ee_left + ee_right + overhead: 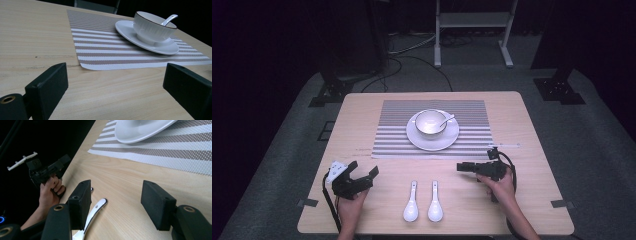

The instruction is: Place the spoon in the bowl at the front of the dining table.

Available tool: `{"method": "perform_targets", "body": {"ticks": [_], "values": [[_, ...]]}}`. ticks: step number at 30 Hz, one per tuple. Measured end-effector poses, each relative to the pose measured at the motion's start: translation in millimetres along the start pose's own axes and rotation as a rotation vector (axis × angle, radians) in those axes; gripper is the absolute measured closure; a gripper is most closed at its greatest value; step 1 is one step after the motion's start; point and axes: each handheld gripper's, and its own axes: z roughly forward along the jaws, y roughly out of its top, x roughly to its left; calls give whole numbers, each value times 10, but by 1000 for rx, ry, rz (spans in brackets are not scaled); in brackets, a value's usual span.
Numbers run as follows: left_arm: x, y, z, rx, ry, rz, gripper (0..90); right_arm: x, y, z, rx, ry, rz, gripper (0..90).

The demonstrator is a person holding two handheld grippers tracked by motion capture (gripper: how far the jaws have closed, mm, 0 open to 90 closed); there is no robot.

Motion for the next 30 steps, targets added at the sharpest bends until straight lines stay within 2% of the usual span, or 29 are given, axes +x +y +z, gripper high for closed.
{"method": "perform_targets", "body": {"ticks": [18,30], "values": [[-6,0,1,0,2,4,46,14,-223,-122,-14,19,3,401],[-9,0,2,3,2,4,46,31,-390,-235,-23,5,-10,400]]}}
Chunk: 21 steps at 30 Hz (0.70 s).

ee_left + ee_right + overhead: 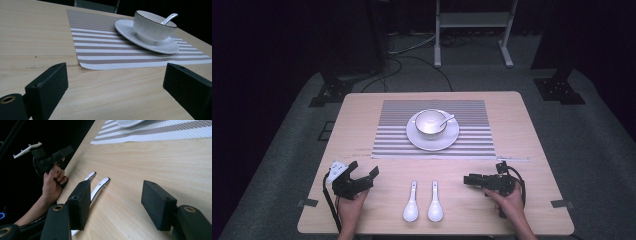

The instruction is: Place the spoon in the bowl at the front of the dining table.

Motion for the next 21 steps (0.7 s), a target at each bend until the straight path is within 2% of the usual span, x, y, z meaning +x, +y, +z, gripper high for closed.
{"method": "perform_targets", "body": {"ticks": [11,21], "values": [[0,0,0,0,1,0,46,34,-125,-88,-30,28,4,400],[7,1,4,2,-3,-7,46,-7,-213,-94,-50,11,7,400]]}}
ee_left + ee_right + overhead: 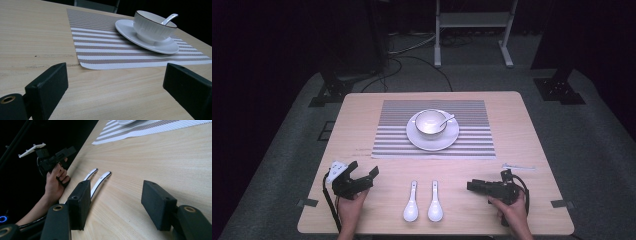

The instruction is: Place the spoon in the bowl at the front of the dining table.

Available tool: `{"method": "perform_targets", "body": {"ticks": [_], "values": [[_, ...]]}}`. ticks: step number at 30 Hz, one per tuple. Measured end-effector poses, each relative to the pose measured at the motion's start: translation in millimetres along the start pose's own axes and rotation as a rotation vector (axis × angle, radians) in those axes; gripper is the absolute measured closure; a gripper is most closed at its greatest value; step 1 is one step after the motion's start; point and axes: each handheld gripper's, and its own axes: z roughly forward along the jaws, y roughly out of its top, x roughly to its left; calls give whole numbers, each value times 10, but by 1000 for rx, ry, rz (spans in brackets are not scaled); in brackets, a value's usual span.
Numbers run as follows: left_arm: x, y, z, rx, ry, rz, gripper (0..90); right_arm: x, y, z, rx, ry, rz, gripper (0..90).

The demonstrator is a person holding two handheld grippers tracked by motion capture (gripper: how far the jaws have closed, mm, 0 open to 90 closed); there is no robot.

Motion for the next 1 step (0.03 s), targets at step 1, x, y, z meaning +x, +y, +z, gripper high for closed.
{"method": "perform_targets", "body": {"ticks": [1], "values": [[0,1,1,2,0,0,46,2,-2,1,-3,-1,-5,400]]}}
